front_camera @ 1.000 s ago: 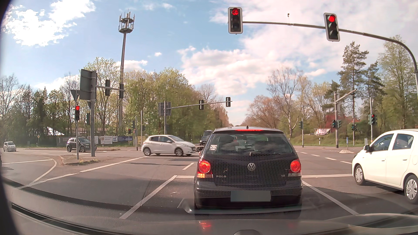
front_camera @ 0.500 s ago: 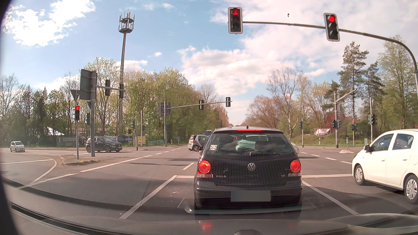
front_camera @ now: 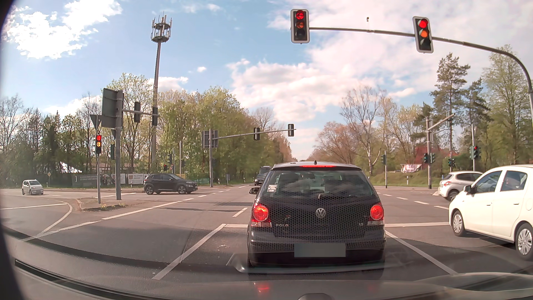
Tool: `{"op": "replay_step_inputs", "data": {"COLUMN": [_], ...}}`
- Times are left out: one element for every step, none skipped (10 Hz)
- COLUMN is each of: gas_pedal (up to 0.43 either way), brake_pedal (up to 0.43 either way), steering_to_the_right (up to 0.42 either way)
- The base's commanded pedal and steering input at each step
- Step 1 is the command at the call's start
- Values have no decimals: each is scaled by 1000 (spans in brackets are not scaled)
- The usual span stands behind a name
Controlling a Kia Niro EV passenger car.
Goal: Follow the waypoints while adhering to traffic rules and regulations
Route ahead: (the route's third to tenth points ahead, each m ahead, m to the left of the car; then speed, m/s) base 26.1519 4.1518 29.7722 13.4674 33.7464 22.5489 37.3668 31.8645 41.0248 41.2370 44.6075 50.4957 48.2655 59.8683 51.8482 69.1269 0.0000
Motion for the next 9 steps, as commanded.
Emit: {"op": "replay_step_inputs", "data": {"gas_pedal": [0, 0, 0, 0, 0, 0, 0, 0, 0], "brake_pedal": [250, 250, 244, 250, 250, 244, 250, 250, 250], "steering_to_the_right": [-1, -1, -1, -1, -1, -1, -1, -1, -1]}}
